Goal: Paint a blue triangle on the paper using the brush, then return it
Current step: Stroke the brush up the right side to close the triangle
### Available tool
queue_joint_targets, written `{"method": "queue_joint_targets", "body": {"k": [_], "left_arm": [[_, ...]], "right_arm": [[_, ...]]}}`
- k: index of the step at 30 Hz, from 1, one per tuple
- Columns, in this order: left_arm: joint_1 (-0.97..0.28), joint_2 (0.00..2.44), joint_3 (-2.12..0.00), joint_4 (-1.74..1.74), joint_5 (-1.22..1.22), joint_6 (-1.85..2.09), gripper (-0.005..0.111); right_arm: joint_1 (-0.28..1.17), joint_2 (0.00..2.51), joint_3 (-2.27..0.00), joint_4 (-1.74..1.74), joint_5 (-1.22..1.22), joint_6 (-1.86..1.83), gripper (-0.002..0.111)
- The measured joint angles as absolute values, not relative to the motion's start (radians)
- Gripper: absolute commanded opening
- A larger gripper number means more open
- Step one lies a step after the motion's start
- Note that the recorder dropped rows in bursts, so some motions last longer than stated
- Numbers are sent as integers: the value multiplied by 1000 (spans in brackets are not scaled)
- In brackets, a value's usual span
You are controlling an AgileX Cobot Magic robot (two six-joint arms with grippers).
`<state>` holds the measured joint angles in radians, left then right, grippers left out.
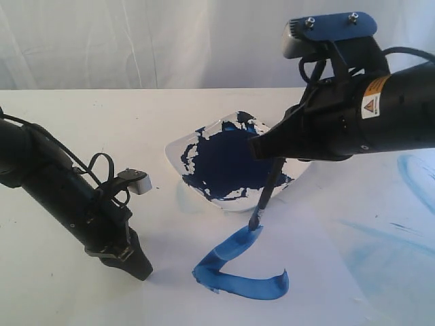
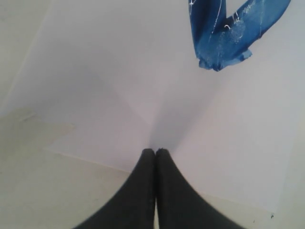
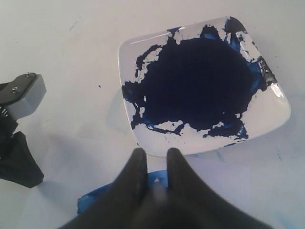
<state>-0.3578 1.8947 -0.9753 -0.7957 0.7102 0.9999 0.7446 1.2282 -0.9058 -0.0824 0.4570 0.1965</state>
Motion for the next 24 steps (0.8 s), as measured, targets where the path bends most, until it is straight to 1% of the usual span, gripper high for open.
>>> {"method": "queue_joint_targets", "body": {"k": [10,24], "left_arm": [[-358,1895,-975,-796,710,1000,0],[-358,1895,-975,-796,710,1000,0]], "right_arm": [[745,1302,-906,-113,387,203,0],[745,1306,-906,-158,392,209,0]]}}
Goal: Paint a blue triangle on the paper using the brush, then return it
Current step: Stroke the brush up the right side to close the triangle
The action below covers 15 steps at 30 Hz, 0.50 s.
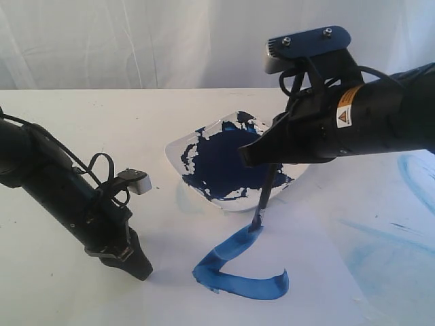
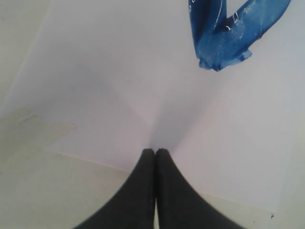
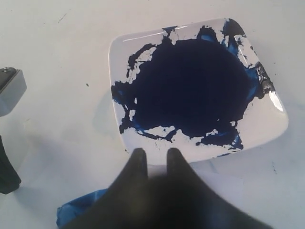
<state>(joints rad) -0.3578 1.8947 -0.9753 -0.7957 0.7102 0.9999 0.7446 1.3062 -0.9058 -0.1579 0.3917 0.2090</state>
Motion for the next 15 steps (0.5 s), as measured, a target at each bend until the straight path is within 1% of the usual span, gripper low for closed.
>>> {"method": "queue_joint_targets", "body": {"k": [15], "left_arm": [[-358,1895,-975,-796,710,1000,0]], "right_arm": [[745,1306,-906,-162,476,226,0]]}}
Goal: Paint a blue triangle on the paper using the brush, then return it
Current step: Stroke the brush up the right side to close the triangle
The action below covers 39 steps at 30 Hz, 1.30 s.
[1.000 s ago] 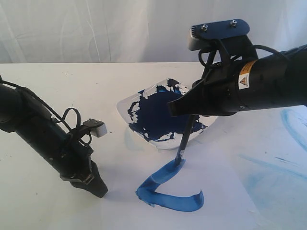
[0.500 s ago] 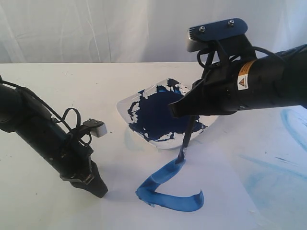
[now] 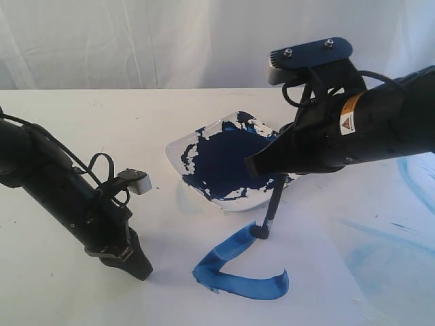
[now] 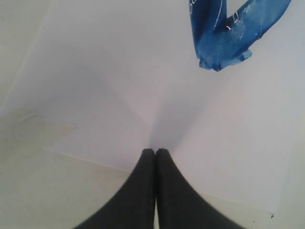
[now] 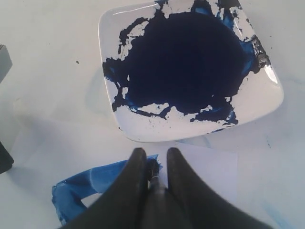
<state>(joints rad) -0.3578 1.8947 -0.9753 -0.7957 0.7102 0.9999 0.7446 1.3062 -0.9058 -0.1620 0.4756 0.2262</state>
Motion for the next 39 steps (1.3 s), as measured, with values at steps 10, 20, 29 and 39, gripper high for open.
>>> {"method": "queue_joint_targets", "body": {"k": [10,20,29,39], "left_arm": [[-358,1895,-975,-796,710,1000,0],[-358,1895,-975,-796,710,1000,0],[-358,1895,-975,-796,710,1000,0],[-358,1895,-975,-796,710,1000,0]], "right_arm": [[745,1293,-908,-159,521,236,0],[745,1259,-908,-135,599,237,0],[745,1244,-908,-113,645,237,0],[745,1194,-908,-87,734,237,0]]}}
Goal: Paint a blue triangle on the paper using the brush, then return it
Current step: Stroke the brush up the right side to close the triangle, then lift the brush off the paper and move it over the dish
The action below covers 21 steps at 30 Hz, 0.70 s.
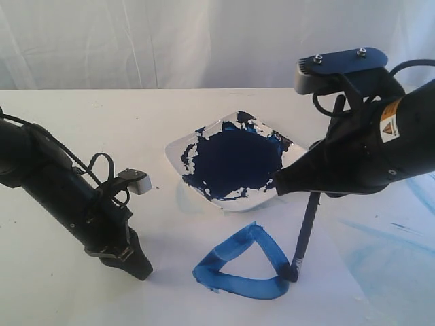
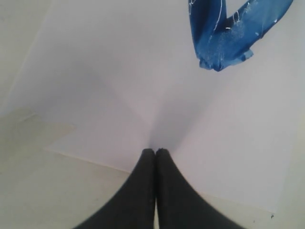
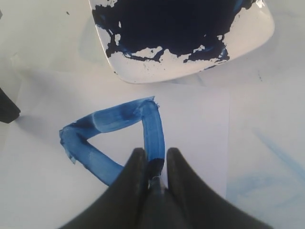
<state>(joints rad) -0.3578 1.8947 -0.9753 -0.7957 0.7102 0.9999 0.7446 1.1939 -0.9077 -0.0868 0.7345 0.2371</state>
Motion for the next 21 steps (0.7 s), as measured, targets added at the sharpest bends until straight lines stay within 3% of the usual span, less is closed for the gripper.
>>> {"method": "queue_joint_targets", "body": {"k": [21], "left_arm": [[-358,1895,-975,-796,710,1000,0]], "right_arm": [[745,1125,-925,-69,756,237,0]]}}
